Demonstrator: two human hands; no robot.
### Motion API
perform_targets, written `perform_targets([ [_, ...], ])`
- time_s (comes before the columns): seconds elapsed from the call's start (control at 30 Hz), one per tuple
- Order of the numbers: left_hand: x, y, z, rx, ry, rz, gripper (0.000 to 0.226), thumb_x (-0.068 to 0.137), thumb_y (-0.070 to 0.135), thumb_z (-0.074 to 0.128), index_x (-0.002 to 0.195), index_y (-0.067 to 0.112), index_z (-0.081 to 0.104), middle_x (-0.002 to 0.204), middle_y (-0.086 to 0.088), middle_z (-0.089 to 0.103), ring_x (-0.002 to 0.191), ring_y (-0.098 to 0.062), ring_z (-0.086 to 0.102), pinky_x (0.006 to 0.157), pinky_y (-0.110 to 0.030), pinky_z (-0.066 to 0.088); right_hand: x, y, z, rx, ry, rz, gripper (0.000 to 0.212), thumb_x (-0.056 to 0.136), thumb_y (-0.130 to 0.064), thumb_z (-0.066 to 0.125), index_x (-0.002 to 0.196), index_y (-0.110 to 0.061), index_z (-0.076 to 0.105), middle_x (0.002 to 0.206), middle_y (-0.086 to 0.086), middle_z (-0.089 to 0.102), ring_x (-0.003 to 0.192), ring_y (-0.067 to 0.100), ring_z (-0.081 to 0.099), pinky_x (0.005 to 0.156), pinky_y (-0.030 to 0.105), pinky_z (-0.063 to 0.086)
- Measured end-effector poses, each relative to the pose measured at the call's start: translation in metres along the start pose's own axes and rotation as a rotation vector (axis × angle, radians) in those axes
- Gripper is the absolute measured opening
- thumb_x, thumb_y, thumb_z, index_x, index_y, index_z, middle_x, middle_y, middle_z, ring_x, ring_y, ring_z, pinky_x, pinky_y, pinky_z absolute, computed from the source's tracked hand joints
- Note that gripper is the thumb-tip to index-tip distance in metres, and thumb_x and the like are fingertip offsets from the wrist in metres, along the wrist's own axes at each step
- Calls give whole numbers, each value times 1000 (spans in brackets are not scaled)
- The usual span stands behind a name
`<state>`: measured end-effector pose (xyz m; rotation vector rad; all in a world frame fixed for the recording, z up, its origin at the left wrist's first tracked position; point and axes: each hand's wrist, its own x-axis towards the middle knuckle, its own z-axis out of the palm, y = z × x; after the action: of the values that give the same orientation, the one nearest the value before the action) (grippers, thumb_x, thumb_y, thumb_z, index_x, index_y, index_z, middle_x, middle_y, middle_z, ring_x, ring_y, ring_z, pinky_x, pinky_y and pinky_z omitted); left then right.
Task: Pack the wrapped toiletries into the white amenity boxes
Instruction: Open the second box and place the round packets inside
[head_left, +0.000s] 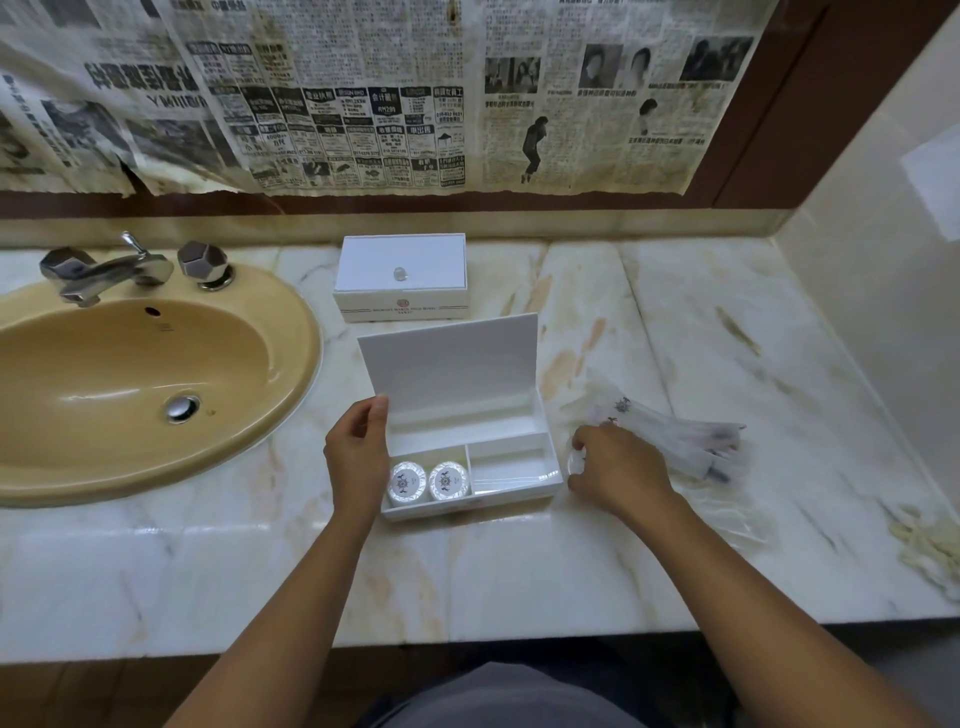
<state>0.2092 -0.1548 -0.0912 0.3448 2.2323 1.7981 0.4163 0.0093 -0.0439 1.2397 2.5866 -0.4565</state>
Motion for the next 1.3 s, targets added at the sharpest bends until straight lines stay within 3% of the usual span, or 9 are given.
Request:
perform_targets([
  [0.17,0,0,0,-12,1,-10,15,97,26,58,98,18,70,92,15,68,83,15,60,72,1,40,0,-16,-38,42,146,-26,39,84,-35,60,119,-19,58,113,3,61,103,24,58,80,31,45],
  [0.27,1,0,0,-12,1,-14,15,97,27,58,98,18,70,92,15,68,82,15,59,72,0,40,-9,-46,-53,97,190,-146,43,85,-38,61,124,-22,55,115,1,60,106,22,56,83,32,45],
  [0.43,1,-1,-1,10,7,3,18,97,27,57,100,15,70,93,10,69,88,3,62,72,-1,42,-22,-98,-37,78,136,-440,37,84,-40,60,117,-23,58,108,0,61,105,22,53,84,33,40],
  [0.57,1,0,-1,11,8,-1,18,96,26,57,100,15,71,94,7,71,89,-5,63,71,-2,43,-16,-118,-18,-60,90,-523,36,84,-38,60,116,-21,61,111,3,58,107,24,48,87,36,36],
  [0.77,-1,3,-1,6,25,-21,15,96,25,57,99,17,70,92,9,69,88,-1,62,68,2,40,-8,-123,-6,-194,52,-514,31,84,-42,60,103,-18,68,108,5,53,108,25,43,90,38,30],
  [0.93,0,4,0,-5,23,-36,13,96,24,58,96,18,70,90,13,69,84,3,62,68,0,40,-4,-123,-2,-271,33,-520,35,89,-45,59,109,-17,67,112,6,55,112,26,42,93,39,29],
  [1.1,1,1,-1,-4,22,-33,14,95,24,59,97,16,71,92,9,70,83,6,62,70,-2,42,-2,-120,3,-236,91,-505,24,86,-29,62,108,-23,69,106,2,56,107,24,44,88,36,29],
  [1.3,2,0,-1,4,16,-22,17,96,26,58,99,15,71,93,8,71,86,1,63,70,-3,43,-1,-113,1,-129,30,-469,33,86,-40,62,117,-30,67,113,2,57,113,24,43,95,38,27],
])
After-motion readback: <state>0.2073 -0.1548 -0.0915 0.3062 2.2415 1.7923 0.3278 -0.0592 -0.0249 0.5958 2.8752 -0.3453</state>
